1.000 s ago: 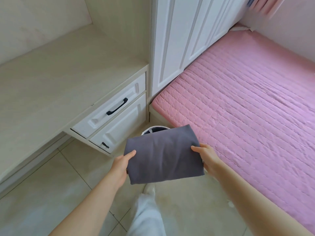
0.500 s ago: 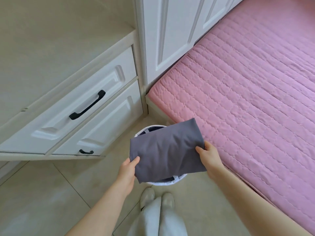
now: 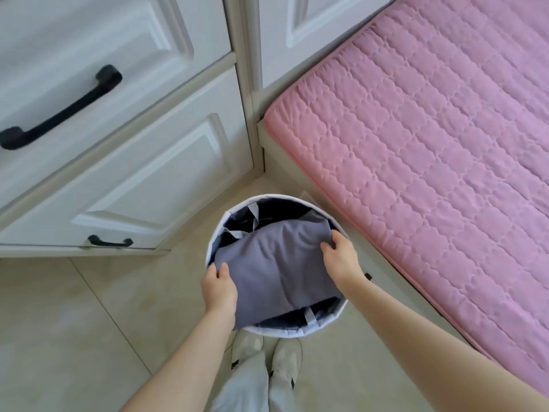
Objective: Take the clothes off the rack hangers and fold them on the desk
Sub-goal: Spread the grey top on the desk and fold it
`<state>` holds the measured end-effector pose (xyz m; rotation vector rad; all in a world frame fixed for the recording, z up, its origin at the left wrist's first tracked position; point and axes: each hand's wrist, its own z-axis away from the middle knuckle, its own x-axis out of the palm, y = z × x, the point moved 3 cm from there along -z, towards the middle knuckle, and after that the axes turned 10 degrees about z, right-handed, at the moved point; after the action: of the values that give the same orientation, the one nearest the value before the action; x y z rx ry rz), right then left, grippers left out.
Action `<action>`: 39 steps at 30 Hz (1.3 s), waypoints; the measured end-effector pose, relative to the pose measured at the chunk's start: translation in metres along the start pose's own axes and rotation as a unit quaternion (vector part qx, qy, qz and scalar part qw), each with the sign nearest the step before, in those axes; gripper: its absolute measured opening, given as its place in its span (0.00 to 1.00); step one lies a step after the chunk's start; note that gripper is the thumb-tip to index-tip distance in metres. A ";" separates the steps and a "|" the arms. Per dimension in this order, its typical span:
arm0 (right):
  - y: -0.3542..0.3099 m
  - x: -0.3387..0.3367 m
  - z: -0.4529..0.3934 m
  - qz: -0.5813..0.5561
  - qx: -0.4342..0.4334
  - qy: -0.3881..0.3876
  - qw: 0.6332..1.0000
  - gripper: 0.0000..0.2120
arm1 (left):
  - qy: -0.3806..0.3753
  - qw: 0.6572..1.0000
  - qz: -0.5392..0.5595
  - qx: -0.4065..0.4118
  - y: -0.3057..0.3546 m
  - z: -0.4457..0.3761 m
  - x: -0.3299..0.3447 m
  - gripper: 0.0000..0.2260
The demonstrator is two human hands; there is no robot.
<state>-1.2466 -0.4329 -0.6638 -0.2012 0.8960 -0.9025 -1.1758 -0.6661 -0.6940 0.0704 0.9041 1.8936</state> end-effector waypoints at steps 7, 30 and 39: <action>0.024 0.023 -0.035 0.042 -0.039 0.053 0.997 0.07 | 0.050 0.997 -0.035 0.051 -0.023 -0.030 0.024 0.17; 0.023 0.014 -0.019 0.177 -0.003 -0.030 0.984 0.23 | -0.045 0.989 -0.131 -0.059 -0.004 -0.004 0.025 0.27; -0.028 -0.083 0.109 0.035 -0.021 0.011 0.999 0.16 | -0.129 0.991 -0.012 -0.013 0.092 0.108 -0.018 0.12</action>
<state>-1.2067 -0.4107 -0.5319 -0.1953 0.9384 -0.8235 -1.1914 -0.6408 -0.5537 0.2821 0.7015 1.8235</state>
